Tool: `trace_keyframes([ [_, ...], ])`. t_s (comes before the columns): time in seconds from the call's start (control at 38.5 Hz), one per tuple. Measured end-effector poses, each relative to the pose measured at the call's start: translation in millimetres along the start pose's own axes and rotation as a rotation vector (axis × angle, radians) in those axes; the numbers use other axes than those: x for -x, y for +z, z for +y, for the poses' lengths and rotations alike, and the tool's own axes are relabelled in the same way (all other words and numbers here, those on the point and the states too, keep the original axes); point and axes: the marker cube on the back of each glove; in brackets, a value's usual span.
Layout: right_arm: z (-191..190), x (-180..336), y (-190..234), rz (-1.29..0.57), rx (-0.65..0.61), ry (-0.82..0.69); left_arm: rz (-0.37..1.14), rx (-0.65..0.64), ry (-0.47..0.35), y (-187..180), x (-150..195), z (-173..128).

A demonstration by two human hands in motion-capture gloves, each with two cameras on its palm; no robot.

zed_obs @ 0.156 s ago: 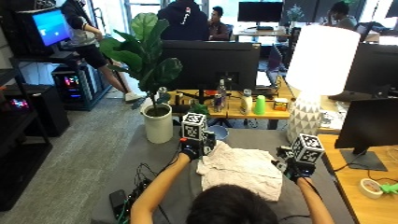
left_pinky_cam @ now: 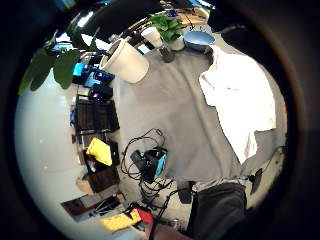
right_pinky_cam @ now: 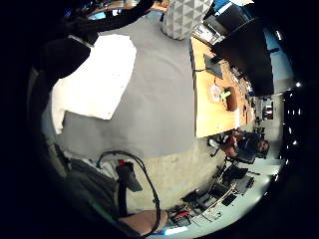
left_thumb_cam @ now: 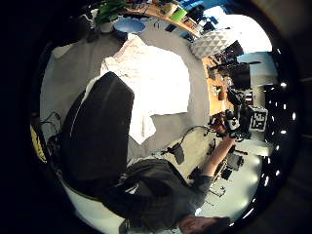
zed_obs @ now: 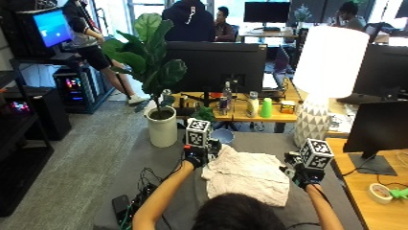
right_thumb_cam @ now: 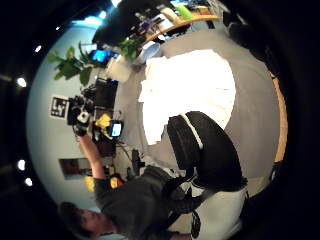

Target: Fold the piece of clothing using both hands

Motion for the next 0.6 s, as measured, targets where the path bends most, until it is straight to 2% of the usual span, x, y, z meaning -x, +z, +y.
trace_keyframes([
  [0.21,2.5,8.8,2.4,0.003,0.034,-0.048,-0.018,0.034,0.027,21.9,-1.9,11.8],
  [0.29,0.2,14.4,16.1,0.026,0.079,-0.069,-0.004,0.068,0.074,43.0,-8.8,19.5],
  [0.36,-7.3,16.5,50.1,0.057,0.157,-0.096,0.04,0.146,0.176,77.5,-28.1,38.3],
  [0.44,-5.9,21.9,88.9,0.109,0.25,-0.125,0.045,0.249,0.265,128.6,-52.1,55.0],
  [0.54,1.7,22.8,136.0,0.209,0.374,-0.129,-0.041,0.337,0.31,203.7,-71.5,57.5],
  [0.6,3.3,19.4,153.2,0.244,0.423,-0.111,-0.031,0.357,0.335,215.9,-79.4,67.3],
])
